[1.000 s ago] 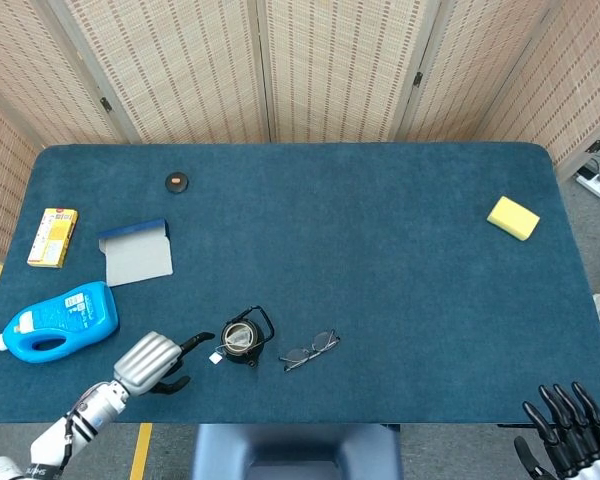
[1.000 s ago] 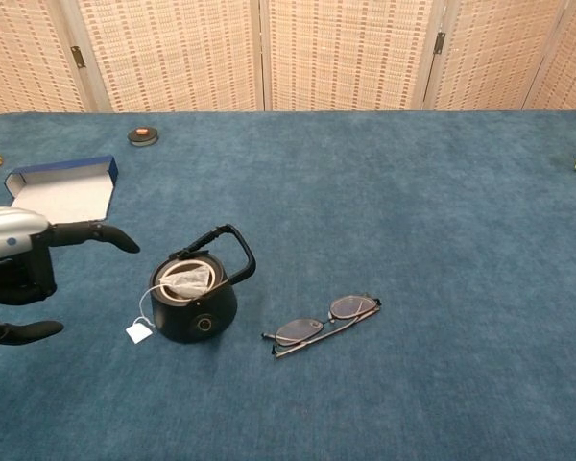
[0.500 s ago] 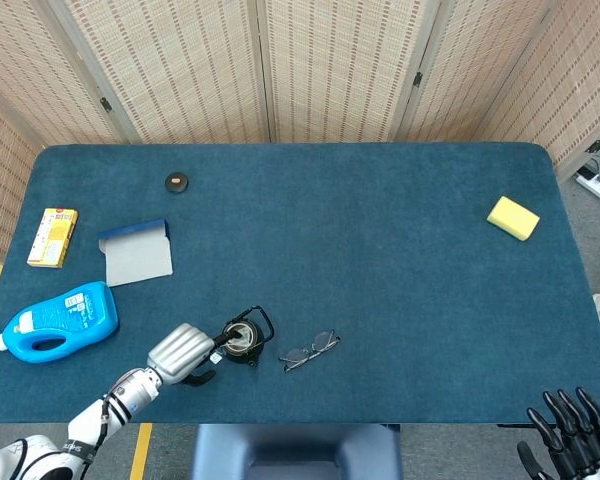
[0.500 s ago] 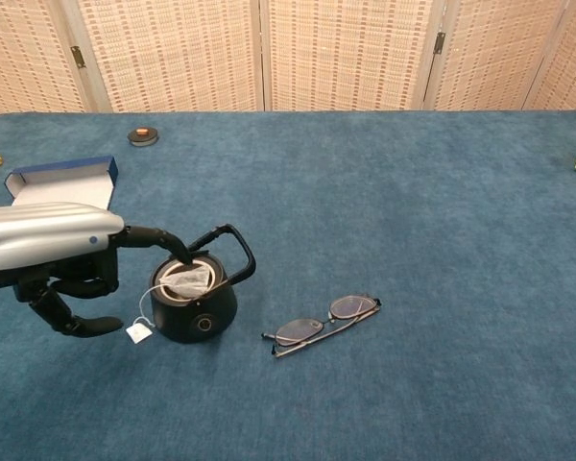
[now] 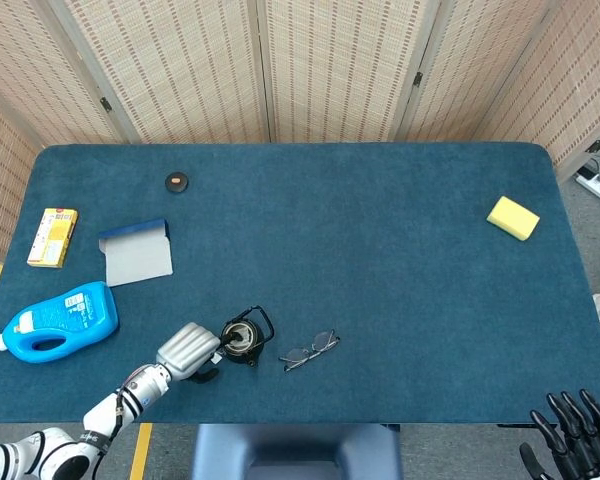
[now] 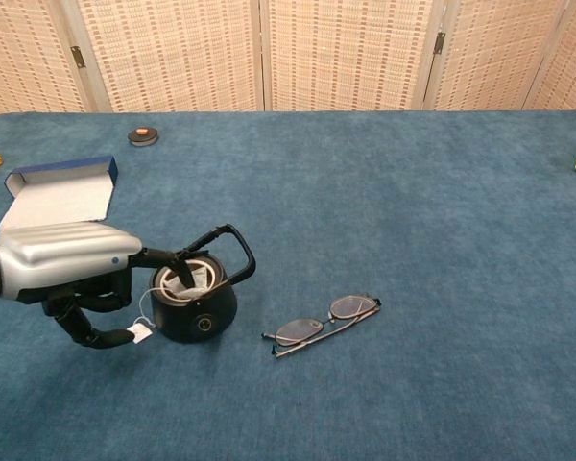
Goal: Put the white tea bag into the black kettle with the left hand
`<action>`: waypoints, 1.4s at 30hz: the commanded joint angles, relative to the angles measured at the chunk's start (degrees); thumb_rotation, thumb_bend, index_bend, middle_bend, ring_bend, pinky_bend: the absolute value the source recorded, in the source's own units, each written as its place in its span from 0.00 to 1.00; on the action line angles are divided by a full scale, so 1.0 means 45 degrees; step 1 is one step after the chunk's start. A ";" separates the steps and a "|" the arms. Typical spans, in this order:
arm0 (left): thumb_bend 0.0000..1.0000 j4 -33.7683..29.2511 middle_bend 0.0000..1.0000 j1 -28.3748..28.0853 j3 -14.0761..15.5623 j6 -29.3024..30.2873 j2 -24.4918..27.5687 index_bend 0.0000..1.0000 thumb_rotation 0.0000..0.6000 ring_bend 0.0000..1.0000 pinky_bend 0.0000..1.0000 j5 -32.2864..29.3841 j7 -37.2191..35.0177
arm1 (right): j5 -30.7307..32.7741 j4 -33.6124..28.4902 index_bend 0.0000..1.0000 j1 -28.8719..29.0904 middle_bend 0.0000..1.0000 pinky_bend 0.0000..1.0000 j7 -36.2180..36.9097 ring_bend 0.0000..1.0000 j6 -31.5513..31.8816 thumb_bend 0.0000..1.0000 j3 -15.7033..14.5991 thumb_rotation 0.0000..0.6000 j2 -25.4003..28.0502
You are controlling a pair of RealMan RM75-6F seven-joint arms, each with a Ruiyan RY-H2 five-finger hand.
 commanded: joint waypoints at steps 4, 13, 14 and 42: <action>0.40 0.0499 1.00 -0.0161 0.0024 -0.0425 -0.0302 0.25 1.00 1.00 1.00 -0.0290 -0.0305 | 0.0043 -0.0025 0.00 -0.0014 0.00 0.00 -0.0001 0.00 0.0022 0.44 0.0030 1.00 -0.0012; 0.40 0.0499 1.00 -0.0075 -0.0080 0.0187 -0.0285 0.25 1.00 1.00 1.00 0.0142 -0.0666 | 0.0054 -0.0038 0.00 -0.0019 0.00 0.00 -0.0028 0.00 -0.0023 0.44 0.0033 1.00 -0.0014; 0.40 0.0312 1.00 0.0000 -0.0125 0.0479 -0.0086 0.25 1.00 1.00 1.00 0.0300 -0.0724 | 0.0073 -0.0039 0.00 -0.0016 0.00 0.00 -0.0023 0.00 -0.0028 0.44 0.0043 1.00 -0.0010; 0.40 0.1336 0.22 0.6975 0.0787 0.9184 0.2524 0.05 1.00 0.14 0.22 0.0360 -0.2489 | 0.2277 -0.2769 0.00 0.1159 0.00 0.00 -0.0069 0.00 -0.4237 0.44 0.0025 1.00 0.1444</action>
